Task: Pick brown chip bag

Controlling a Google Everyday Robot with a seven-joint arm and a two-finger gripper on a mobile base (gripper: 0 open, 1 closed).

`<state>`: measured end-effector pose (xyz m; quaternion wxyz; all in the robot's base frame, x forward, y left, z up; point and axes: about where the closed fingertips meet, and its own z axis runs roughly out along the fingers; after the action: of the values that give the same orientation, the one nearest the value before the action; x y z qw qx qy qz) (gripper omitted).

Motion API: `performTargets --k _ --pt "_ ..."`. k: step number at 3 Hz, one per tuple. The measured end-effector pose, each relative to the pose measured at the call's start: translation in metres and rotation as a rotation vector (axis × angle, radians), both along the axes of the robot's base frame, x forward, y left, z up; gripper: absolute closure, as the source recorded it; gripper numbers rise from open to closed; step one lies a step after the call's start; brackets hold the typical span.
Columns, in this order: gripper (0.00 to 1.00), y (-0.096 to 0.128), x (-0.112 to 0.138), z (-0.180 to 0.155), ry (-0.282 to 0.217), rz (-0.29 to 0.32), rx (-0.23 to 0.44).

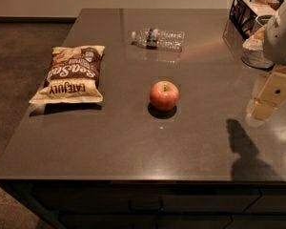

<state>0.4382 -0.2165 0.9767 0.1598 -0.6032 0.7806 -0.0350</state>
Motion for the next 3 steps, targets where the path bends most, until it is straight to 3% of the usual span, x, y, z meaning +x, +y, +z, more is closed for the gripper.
performTargets --k 1,2,3 --pt "0.0 0.0 0.0 0.0 0.0 0.0 0.0" --pt "0.0 0.014 0.011 0.003 0.004 0.019 0.035" --pt "0.0 0.052 0.038 0.005 -0.003 0.024 0.109"
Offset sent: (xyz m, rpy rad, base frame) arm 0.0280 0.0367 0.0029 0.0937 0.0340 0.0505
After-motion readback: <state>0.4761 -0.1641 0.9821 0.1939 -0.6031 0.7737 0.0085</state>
